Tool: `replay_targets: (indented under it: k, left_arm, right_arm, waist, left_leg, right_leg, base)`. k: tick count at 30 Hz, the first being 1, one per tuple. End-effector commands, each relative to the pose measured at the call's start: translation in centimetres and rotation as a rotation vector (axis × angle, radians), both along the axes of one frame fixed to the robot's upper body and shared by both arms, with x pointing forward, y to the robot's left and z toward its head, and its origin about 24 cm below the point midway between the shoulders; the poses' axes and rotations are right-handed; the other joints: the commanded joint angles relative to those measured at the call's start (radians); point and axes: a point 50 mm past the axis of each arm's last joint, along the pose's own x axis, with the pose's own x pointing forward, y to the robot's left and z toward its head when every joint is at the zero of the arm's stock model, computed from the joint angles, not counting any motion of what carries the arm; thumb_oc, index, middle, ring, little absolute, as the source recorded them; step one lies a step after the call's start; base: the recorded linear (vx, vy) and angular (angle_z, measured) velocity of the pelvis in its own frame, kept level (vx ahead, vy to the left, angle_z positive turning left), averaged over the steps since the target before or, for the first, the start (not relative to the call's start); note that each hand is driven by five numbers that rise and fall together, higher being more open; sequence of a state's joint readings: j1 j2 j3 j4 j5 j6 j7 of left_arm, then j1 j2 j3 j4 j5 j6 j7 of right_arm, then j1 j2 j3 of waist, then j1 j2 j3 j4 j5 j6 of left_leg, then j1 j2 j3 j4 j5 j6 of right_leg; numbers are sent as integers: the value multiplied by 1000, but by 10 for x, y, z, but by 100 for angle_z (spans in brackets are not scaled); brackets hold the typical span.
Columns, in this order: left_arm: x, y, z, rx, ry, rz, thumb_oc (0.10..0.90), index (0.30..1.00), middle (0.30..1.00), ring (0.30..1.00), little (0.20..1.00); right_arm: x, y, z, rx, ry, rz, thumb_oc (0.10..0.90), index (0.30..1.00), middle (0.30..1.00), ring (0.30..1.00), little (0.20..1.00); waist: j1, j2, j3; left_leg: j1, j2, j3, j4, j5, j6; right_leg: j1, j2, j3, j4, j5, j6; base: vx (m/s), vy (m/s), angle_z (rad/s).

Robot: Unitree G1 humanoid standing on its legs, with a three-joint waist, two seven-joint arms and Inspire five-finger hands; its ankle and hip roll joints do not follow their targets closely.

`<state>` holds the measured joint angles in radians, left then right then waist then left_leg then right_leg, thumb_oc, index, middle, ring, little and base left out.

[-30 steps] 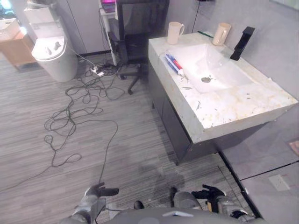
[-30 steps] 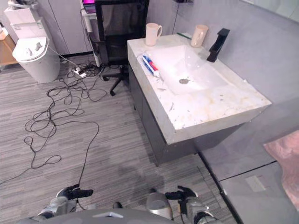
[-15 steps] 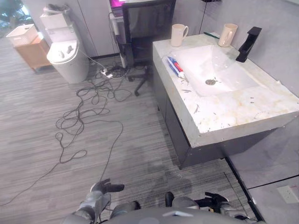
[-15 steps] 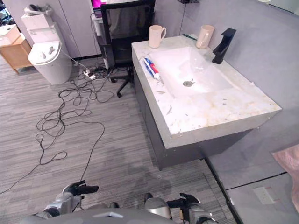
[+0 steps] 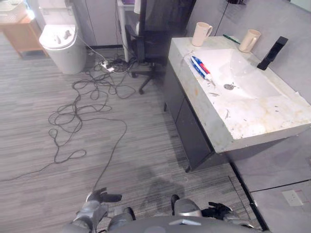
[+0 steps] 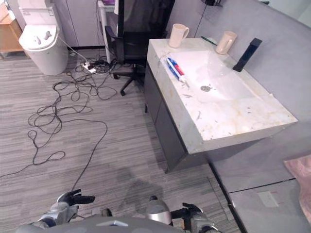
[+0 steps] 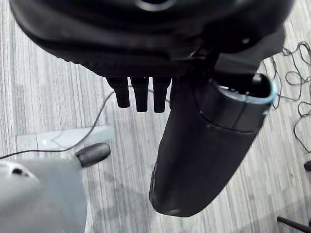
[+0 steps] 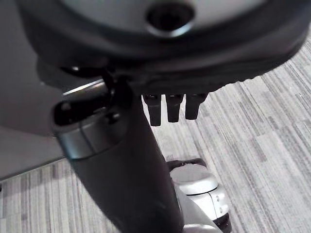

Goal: Organize the bathroom.

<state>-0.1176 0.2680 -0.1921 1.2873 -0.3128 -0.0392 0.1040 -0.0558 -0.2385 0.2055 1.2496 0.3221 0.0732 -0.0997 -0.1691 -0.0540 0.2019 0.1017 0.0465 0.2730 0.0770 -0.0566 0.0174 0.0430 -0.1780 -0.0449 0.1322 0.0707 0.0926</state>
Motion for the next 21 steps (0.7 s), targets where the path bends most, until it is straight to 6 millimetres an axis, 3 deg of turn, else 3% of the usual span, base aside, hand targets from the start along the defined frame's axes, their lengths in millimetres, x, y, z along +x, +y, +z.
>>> replay_targets:
  k: [1, 2, 4, 5, 6, 8, 9, 11, 12, 15, 17, 18, 19, 21]
  left_arm:
    - [11, -9, 2, 5, -38, -56, 800, 900, 900, 900, 900]
    - [11, -8, 2, 15, -31, -79, 800, 900, 900, 900, 900]
    - [9, -7, 2, 23, -21, -86, 800, 900, 900, 900, 900]
    - [7, -3, 2, 37, -11, -87, 800, 900, 900, 900, 900]
    - [8, -2, 2, 38, -12, -88, 800, 900, 900, 900, 900]
    - [12, -1, 4, 42, -29, -95, 800, 900, 900, 900, 900]
    - [16, -1, 6, 62, -38, -127, 800, 900, 900, 900, 900]
    - [19, -2, 7, 74, -47, -133, 800, 900, 900, 900, 900]
    - [23, -5, 8, 76, -65, -116, 800, 900, 900, 900, 900]
    - [32, -10, 11, 76, -100, -101, 800, 900, 900, 900, 900]
    - [38, -14, 12, 75, -108, -125, 800, 900, 900, 900, 900]
    - [38, -14, 12, 77, -108, -127, 800, 900, 900, 900, 900]
    - [41, -17, 12, 64, -98, -144, 800, 900, 900, 900, 900]
    - [46, -21, 14, 53, -102, -187, 800, 900, 900, 900, 900]
  right_arm:
    - [14, -30, 12, -90, -28, 23, 800, 900, 900, 900, 900]
    - [11, -32, 12, -92, -19, 28, 800, 900, 900, 900, 900]
    - [10, -33, 12, -99, -13, 47, 800, 900, 900, 900, 900]
    - [9, -34, 11, -93, -6, 74, 800, 900, 900, 900, 900]
    - [9, -33, 11, -89, -2, 77, 800, 900, 900, 900, 900]
    - [6, -30, 9, -81, 7, 82, 800, 900, 900, 900, 900]
    - [6, -28, 8, -71, 7, 89, 800, 900, 900, 900, 900]
    - [5, -27, 8, -68, 7, 105, 800, 900, 900, 900, 900]
    - [0, -27, 7, -61, 13, 121, 800, 900, 900, 900, 900]
    - [-8, -27, 6, -50, 33, 137, 800, 900, 900, 900, 900]
    - [-13, -29, 5, -46, 37, 107, 800, 900, 900, 900, 900]
    - [-13, -28, 5, -45, 37, 104, 800, 900, 900, 900, 900]
    - [-18, -32, 5, -53, 44, 58, 800, 900, 900, 900, 900]
    - [-21, -34, 5, -51, 40, 5, 800, 900, 900, 900, 900]
  waist:
    - [-3, 86, -29]
    - [-4, 91, -24]
    - [-7, 102, -18]
    - [-24, 107, -5]
    - [-32, 104, 0]
    - [-51, 90, 4]
    - [-63, 73, 6]
    - [-75, 55, 3]
    - [-85, 37, -5]
    - [-99, 14, -7]
    - [-111, 23, -10]
    - [-114, 21, -13]
    - [-127, 48, -29]
    - [-136, 63, -39]
  left_leg:
    - [-44, 73, -77, -10, 17, -30]
    - [-34, 49, -66, -12, 1, -12]
    - [-28, 45, -59, -15, -7, -7]
    - [-4, 27, -50, -23, -21, 1]
    - [8, 15, -51, -29, -25, 3]
    - [30, -19, -44, -41, -40, 10]
    - [44, -44, -38, -39, -56, 14]
    - [54, -77, -38, -38, -78, 18]
    - [60, -124, -45, -35, -100, 21]
    - [104, -186, -57, -10, -158, 28]
    - [138, -204, -85, -9, -174, 42]
    - [139, -208, -88, -10, -172, 43]
    - [156, -213, -133, 45, -130, 9]
    - [135, -205, -135, 131, -49, -42]
  right_leg:
    - [-141, -123, 36, 327, 95, 47]
    - [-190, -151, 55, 424, 150, 44]
    - [-237, -145, 72, 470, 168, 36]
    - [-278, -72, 72, 458, 122, 33]
    - [-282, -45, 65, 444, 106, 34]
    - [-287, 26, 20, 300, 76, 44]
    - [-282, 66, -17, 161, 32, 54]
    - [-286, 107, -51, 50, 44, 65]
    - [-286, 155, -90, -51, 77, 71]
    - [-326, 186, -159, -93, 152, 76]
    - [-319, 211, -146, -63, 131, 47]
    - [-320, 210, -145, -63, 130, 44]
    - [-292, 241, -129, -28, 79, 2]
    - [-257, 247, -118, -39, 51, -26]
  base:
    - [331, 629, 3]
    - [258, 485, 1]
    - [241, 321, -5]
    - [321, 282, 1]
    - [410, 269, -5]
    - [458, 154, -7]
    - [431, 98, 6]
    - [380, 89, -6]
    - [431, 111, -5]
    - [480, 95, -12]
    - [374, 32, -5]
    - [516, 10, 13]
    - [390, -5, 24]
    - [422, -24, 34]
